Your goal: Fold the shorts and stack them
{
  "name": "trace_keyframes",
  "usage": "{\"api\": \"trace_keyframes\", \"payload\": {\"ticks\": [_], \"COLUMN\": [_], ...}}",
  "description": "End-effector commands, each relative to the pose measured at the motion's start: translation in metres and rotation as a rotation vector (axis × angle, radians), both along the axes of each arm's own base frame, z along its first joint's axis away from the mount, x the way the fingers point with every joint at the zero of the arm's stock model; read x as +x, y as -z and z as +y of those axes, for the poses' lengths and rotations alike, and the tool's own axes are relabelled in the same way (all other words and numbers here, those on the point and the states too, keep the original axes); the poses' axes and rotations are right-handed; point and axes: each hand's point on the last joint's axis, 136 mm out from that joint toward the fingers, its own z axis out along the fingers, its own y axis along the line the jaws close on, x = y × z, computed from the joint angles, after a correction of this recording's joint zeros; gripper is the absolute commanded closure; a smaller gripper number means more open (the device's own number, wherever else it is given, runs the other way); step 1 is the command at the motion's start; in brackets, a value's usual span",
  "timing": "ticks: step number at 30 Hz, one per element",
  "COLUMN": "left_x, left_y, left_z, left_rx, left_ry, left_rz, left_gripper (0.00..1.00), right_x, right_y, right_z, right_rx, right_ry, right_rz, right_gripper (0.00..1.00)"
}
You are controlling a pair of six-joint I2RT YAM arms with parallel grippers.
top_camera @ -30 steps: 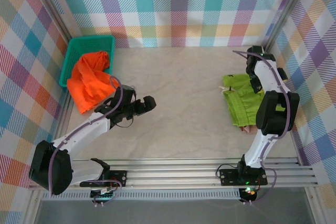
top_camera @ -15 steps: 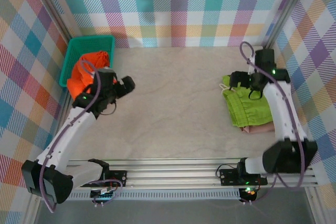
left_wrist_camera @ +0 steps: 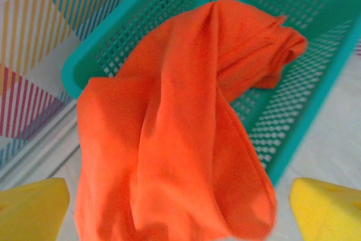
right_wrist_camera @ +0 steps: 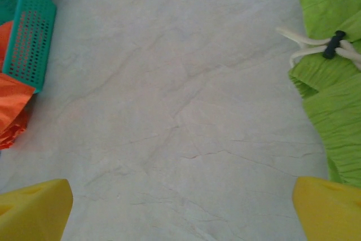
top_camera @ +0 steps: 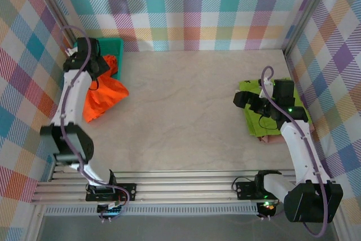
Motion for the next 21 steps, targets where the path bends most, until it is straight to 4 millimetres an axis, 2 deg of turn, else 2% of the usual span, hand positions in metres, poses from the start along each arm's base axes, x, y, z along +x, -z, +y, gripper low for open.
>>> {"api": "trace_keyframes", "payload": {"ticks": [1,5,9,13,15,17,18,21], "left_x": [0.015,0.04,0.052,0.059,0.061,0.063,0.064,0.067], "left_y": [0.018,0.059,0.102,0.128,0.131,0.126,0.119,0.081], "left_z": [0.017,0.023,0.025,0.025,0.023,0.022,0.021,0.019], "left_rx": [0.066,0.073,0.051,0.024,0.006,-0.002,-0.004,-0.014], "left_ry": [-0.005,-0.006,-0.007,-0.008,-0.008,-0.004,-0.003,0.004], "left_rz": [0.124,0.24,0.352,0.382,0.379,0.361,0.348,0.258], "left_gripper": [0.01,0.05,0.1,0.34,0.46,0.61,0.68,0.92], "right_x": [0.0,-0.002,-0.002,-0.002,-0.002,-0.003,-0.003,-0.004], "right_y": [-0.016,-0.018,-0.016,-0.013,-0.011,-0.009,-0.01,-0.011], "right_z": [0.011,0.009,0.007,0.007,0.007,0.006,0.006,0.006], "right_rx": [0.062,0.052,0.036,0.035,0.034,0.032,0.031,0.034], "right_ry": [-0.04,-0.033,-0.028,-0.028,-0.026,-0.023,-0.022,-0.02], "right_rz": [-0.058,-0.069,-0.069,-0.06,-0.051,-0.043,-0.046,-0.053], "right_gripper": [0.01,0.01,0.01,0.01,0.01,0.01,0.01,0.01]}}
